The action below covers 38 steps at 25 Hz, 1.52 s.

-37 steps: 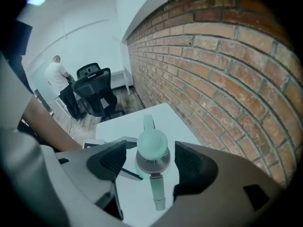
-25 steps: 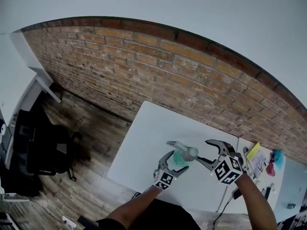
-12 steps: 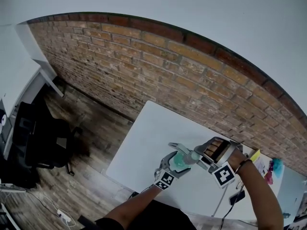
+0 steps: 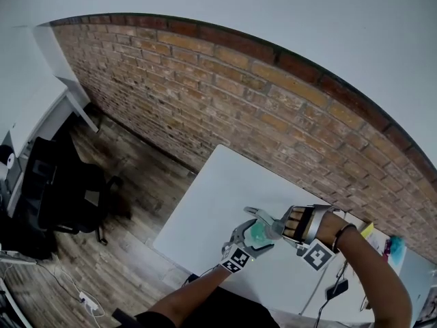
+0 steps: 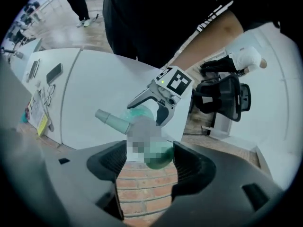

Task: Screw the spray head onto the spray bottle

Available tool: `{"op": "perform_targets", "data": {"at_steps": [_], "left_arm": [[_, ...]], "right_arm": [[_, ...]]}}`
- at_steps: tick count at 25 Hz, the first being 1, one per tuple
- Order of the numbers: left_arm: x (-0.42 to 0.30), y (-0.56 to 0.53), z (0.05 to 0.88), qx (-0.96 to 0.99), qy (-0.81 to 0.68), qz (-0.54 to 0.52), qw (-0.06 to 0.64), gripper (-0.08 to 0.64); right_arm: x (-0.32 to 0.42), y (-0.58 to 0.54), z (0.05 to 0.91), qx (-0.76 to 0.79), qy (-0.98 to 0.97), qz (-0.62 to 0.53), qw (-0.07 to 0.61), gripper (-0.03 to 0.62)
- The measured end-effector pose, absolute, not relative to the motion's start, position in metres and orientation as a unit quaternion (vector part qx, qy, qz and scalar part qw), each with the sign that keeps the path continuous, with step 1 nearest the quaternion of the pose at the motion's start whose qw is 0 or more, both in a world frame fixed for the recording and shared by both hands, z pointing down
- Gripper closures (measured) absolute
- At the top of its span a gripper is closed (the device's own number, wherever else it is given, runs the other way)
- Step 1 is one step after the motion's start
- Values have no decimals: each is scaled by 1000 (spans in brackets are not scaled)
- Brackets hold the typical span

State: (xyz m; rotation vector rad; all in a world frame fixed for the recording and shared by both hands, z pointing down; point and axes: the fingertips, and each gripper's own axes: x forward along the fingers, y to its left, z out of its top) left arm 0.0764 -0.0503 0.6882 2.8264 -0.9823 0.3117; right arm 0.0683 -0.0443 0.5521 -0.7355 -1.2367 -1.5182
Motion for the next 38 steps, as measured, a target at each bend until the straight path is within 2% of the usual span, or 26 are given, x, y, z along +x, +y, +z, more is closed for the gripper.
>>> {"op": "perform_targets", "data": {"at_steps": [8,14,19,24,29,38], "left_arm": [[80,-53,682,940,-320,95,64,72],[80,-52,679,945,-307,93,61,72],[80,-49,688,946,-301,99,66,72],[78,-50,688,944,-306,101,66,72],[78,-50,689,943,-311,103,65,72],[80,-50,690,942,-310,110,68,72]], "right_arm": [[68,-29,573,-386,-438,-669,461,288],[78,-35,598,-409,-442,-622,500,292],[71,-35,595,-346,-540,-510,573,293],[62,-41,592,-228,-649,-334,644,293],[59,-45,591,-126,-702,-217,666,293],[58,-53,588,11,-752,-48,657,299]]}}
